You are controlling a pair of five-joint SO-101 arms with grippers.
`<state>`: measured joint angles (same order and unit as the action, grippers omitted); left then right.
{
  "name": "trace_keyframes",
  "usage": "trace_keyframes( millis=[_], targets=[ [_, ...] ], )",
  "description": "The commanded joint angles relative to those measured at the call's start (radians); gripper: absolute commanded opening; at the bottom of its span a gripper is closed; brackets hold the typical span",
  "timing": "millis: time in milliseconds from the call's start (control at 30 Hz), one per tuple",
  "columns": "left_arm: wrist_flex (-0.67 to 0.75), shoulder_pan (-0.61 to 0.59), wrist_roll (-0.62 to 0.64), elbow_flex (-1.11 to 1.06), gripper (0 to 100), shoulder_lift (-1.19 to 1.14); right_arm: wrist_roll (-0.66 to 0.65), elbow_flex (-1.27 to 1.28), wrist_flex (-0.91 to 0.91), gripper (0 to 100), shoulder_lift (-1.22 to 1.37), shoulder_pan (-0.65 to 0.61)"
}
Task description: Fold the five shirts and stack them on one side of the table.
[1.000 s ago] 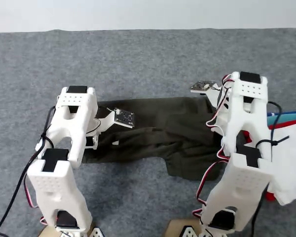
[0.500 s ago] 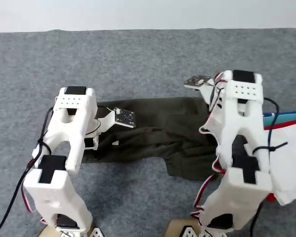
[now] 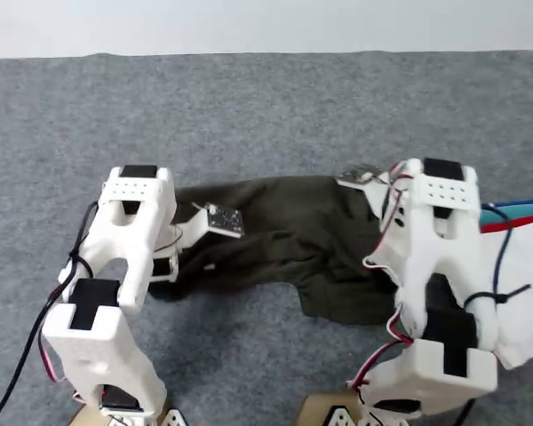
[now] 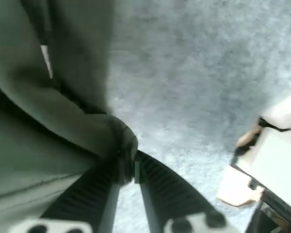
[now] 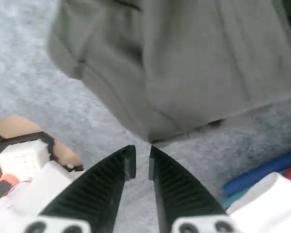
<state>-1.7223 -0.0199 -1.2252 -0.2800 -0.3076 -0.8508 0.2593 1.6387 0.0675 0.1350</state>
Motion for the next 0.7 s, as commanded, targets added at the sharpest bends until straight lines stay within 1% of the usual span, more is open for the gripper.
trace_keyframes(
  millis=[0, 167, 433, 533, 567, 667],
  targets=[
    [-0.028, -0.015, -0.051, -0.05, 0, 0.061, -0.032, 0.002, -0.074, 6.8, -0.015, 0.067],
    [0.044, -0.089, -0.049, -0.048, 0, 0.061, -0.058, 0.0, -0.153, 6.8, 0.042, 0.12],
    [0.204, -0.149, -0.037, -0.047, 0, 0.058, -0.054, -0.002, -0.252, 7.7, 0.073, 0.125],
    [0.259, -0.163, 0.038, -0.012, 0, 0.057, -0.044, -0.058, -0.205, 16.5, 0.07, 0.128],
    [0.265, -0.172, 0.055, 0.013, 1, 0.054, -0.02, -0.095, -0.177, 19.8, 0.07, 0.131],
    [0.267, -0.192, 0.1, 0.096, 5, 0.055, 0.032, -0.221, -0.09, 26.5, 0.07, 0.133]
  ],
)
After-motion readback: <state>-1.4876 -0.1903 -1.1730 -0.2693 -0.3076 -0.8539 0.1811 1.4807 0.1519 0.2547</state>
